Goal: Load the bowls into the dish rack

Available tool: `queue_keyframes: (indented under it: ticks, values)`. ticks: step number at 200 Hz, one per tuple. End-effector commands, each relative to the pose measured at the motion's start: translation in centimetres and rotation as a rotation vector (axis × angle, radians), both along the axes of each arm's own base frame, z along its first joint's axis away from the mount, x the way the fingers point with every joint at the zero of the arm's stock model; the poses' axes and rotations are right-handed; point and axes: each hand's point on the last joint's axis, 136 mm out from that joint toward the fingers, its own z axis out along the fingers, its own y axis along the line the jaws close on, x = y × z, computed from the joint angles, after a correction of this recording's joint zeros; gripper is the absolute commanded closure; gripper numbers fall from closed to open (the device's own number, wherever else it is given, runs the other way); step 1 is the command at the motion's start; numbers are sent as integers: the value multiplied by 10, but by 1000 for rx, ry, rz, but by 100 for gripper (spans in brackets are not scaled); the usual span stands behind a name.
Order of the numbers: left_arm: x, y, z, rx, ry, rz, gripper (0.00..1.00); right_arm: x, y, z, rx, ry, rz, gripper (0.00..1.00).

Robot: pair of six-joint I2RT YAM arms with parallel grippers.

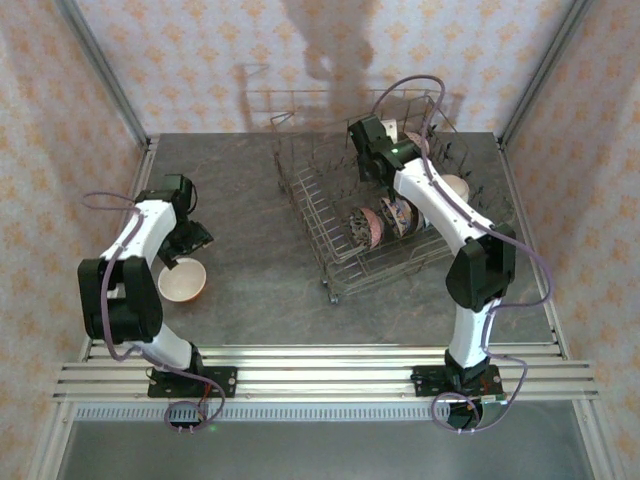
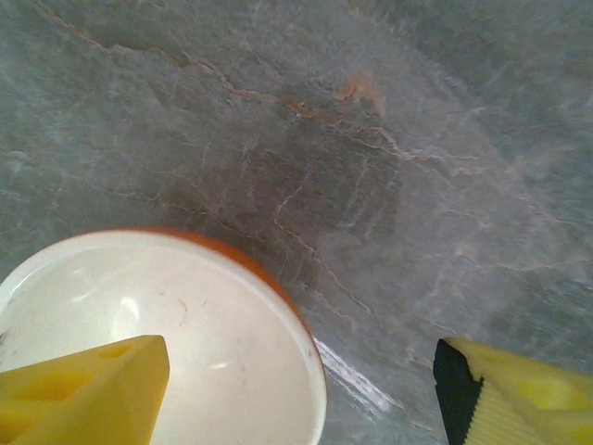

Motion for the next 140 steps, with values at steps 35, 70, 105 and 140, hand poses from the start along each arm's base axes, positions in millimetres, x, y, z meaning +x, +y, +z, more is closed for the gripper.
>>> queue_keyframes:
  ticks: [35,70,105,140]
  values:
    - [3,-2,-31,-28,65,-40,30,-14,-18,15,-24,-40,-36,7]
    - [0,-6,-43,-52,91,-51,39,-17,-25,17,-61,-40,-55,7]
    - [-6,-10,-49,-69,101,-50,51,-19,-29,16,-76,-38,-58,7]
    - [-9,-11,-48,-74,87,-41,69,-19,-31,15,-91,-28,-69,7]
